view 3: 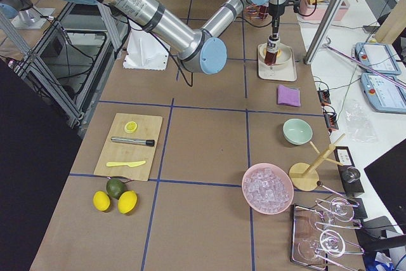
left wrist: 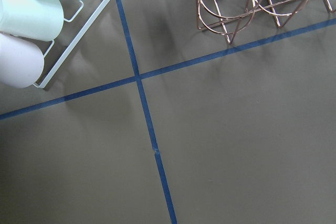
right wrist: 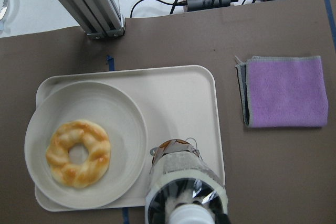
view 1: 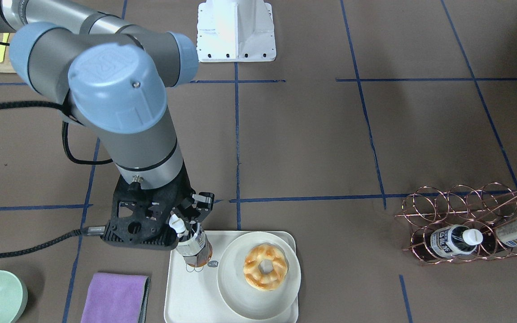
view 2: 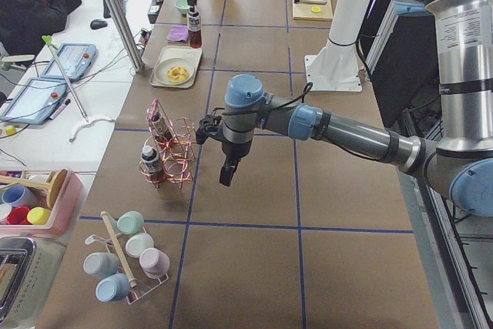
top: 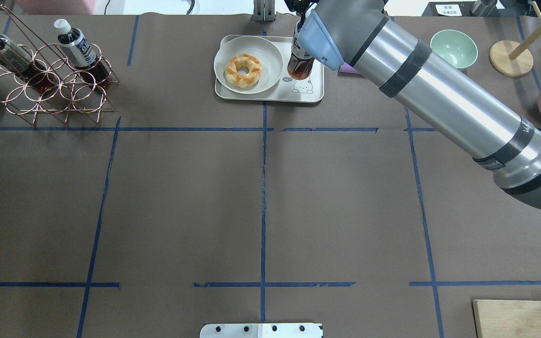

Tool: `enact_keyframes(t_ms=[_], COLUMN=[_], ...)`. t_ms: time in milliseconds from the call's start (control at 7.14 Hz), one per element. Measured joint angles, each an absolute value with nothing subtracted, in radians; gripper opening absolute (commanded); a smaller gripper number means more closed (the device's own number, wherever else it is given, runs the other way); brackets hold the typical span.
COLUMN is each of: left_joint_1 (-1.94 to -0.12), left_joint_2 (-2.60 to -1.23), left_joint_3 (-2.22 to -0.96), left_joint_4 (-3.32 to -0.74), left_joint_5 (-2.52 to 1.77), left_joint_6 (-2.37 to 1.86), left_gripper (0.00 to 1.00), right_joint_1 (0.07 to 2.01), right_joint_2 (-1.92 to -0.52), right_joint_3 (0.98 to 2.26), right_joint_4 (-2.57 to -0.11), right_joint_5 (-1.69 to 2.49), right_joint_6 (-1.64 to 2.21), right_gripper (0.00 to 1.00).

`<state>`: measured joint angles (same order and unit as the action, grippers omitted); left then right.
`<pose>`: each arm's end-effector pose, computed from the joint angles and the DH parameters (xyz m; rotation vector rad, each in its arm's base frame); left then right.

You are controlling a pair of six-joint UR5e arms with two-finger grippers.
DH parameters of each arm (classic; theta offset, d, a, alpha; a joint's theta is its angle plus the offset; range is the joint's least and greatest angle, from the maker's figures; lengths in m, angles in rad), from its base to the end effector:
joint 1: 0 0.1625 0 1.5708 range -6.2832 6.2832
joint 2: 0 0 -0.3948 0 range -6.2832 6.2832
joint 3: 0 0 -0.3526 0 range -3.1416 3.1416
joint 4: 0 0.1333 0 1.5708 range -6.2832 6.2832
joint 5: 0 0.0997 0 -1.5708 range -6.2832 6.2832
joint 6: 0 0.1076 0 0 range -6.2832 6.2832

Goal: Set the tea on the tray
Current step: 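Lift the bottle and carry it onto the white tray beside the plate, then set the bottle down on the tray and open the right gripper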

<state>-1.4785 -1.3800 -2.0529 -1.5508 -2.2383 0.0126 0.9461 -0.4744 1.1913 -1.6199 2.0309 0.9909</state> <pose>-0.0312 -0.3861 0.5036 0.2348 0.6741 0.1910 -0.3722 -0.6624 0.1251 0.1333 -0.7804 0.1933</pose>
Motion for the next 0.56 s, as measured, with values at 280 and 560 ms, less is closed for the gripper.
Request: enact_keyframes(t_ms=[280,560], left_joint_1=[-1.481,-1.481], left_joint_2=[-1.381,-1.382], left_joint_3=[-2.054,-2.053], left_joint_4=[-1.551,-1.551], left_joint_5=[-2.238,-2.238], left_joint_6=[0.014,0.014], left_gripper=[1.0,1.0], right_joint_1=[0.963,0.968], right_joint_2=[-0.449,-0.412], right_joint_3=[1.086,1.013], right_joint_4=[-1.566,-1.557], right_joint_5=[2.03,2.03], right_joint_6=[0.952,0.944], right_gripper=[0.0,0.0])
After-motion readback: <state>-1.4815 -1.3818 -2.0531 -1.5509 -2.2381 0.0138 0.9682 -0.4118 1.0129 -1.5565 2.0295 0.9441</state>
